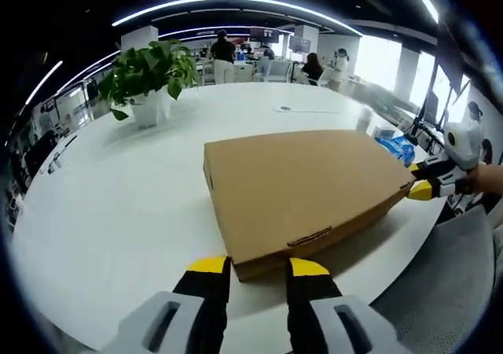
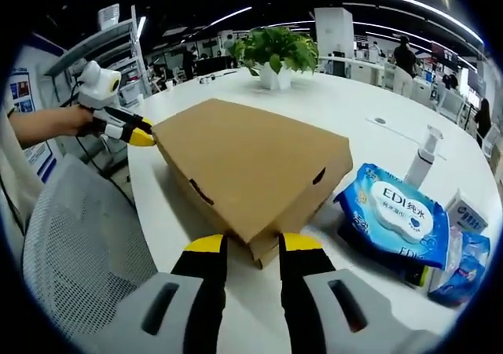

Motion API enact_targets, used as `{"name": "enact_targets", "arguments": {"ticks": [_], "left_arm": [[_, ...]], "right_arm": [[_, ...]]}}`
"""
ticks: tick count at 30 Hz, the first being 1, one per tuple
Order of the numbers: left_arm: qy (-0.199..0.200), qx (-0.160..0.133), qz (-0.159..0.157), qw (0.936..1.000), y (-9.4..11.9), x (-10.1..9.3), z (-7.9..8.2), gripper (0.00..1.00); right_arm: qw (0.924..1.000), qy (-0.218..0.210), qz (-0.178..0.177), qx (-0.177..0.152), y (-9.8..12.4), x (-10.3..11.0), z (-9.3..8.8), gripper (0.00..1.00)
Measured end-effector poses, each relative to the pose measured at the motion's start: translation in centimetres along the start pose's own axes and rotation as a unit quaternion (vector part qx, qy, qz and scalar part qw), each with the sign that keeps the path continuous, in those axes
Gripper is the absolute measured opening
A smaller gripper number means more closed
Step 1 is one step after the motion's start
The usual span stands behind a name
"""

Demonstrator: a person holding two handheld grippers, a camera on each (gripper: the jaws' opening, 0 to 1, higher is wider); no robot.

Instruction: Operate the shoe box by opening the lid, removing the specified soft item, and placing it in the target area until the item is outside and the box remains undamaged.

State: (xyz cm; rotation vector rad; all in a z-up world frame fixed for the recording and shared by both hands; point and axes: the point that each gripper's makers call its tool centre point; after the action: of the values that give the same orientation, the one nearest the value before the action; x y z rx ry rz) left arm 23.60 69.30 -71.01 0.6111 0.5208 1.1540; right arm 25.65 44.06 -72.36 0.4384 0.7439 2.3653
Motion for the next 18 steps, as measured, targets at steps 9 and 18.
{"name": "enact_targets", "arguments": {"ticks": [9, 18], "left_arm": [[0.0, 0.002, 0.002, 1.0, -0.8, 0.5, 0.8, 0.28], [-0.003, 0.003, 0.001, 1.0, -1.7, 1.0, 1.7, 0.28]], "right_arm": [[1.0, -0.003, -0.004, 0.0, -0.6, -0.8, 0.6, 0.23], [0.9999, -0.008, -0.007, -0.002, -1.3, -1.7, 1.3, 0.23]]}}
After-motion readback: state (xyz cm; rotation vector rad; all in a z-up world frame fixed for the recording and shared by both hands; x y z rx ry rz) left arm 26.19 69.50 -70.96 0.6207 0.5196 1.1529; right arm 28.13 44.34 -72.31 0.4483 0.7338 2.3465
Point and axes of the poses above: the point that each gripper's makers call its tool centre point, and the gripper's own axes: y roughly backward along the fingers, x roughly to its left, z roughly out of its top
